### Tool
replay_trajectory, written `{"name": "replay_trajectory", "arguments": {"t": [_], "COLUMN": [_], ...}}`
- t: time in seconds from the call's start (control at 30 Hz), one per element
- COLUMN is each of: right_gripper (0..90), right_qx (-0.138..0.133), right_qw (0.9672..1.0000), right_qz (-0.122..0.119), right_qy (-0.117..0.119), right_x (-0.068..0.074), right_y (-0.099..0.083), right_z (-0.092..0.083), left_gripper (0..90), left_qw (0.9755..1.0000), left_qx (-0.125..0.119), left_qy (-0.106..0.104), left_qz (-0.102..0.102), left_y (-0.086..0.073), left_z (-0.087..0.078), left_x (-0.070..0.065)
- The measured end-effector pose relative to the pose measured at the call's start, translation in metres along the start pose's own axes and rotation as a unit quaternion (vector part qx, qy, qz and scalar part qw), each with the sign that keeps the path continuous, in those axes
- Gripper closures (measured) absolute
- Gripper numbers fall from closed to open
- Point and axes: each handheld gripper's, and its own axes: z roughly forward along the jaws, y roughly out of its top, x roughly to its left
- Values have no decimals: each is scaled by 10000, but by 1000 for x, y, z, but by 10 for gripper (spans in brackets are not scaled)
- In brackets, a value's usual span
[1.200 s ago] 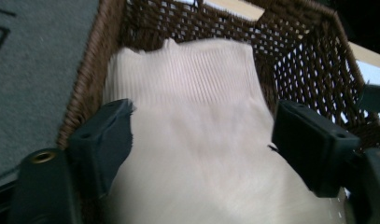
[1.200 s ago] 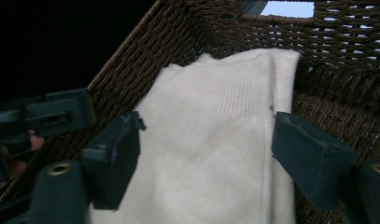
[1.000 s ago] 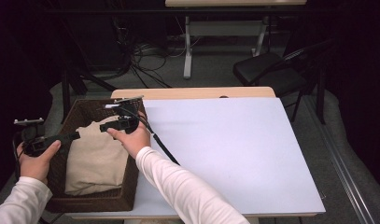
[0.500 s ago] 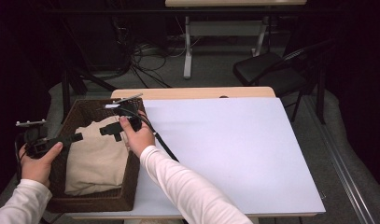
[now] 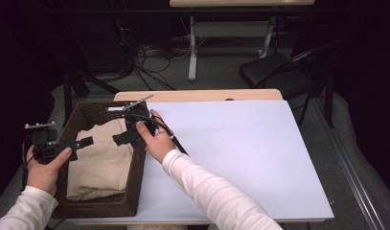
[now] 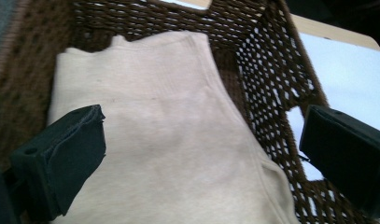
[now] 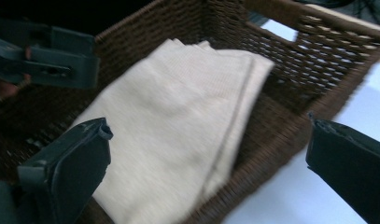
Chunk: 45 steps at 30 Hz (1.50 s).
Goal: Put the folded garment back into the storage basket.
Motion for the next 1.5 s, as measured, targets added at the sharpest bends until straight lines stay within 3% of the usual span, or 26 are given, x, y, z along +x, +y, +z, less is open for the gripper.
{"name": "replay_trajectory", "arguments": {"t": [0.1,0.13,0.33,0.43,0.53,0.67,0.77,0.97,1.13,1.3,1.5], "right_gripper": [0,0,0,0,0,15,67,29,0,0,0], "right_qx": [19,-50,-43,-99,-100,-266,-522,-579,-557,-556,-633], "right_qw": [10000,9999,9999,9992,9976,9981,9970,9954,9956,9923,9893], "right_qz": [2,-27,-18,5,-147,-91,-176,-376,-245,-123,165], "right_qy": [-89,-109,-157,-377,-671,-556,-545,-658,-708,-1101,-1305], "right_x": [-4,-8,-16,-22,-28,-39,-41,-43,-50,-60,-74], "right_y": [-3,-6,-15,-20,-27,-37,-45,-57,-72,-84,-106], "right_z": [-9,-20,-48,-62,-74,-90,-104,-121,-137,-152,-178], "left_gripper": [6,6,6,6,6,6,6,6,6,6,6], "left_qw": [10000,9999,9996,9995,9992,9990,9988,9982,9970,9957,9929], "left_qx": [-12,-33,-15,-32,-15,7,18,-2,-11,-8,-135], "left_qy": [-54,-87,-101,-151,-204,-266,-313,-446,-588,-660,-728], "left_qz": [44,115,263,278,330,352,373,412,502,650,927], "left_y": [0,0,1,1,0,-1,-2,-4,-10,-17,-25], "left_z": [-1,-2,-5,-7,-8,-9,-10,-11,-10,-10,-11], "left_x": [-7,-14,-28,-34,-39,-45,-50,-59,-72,-85,-106]}}
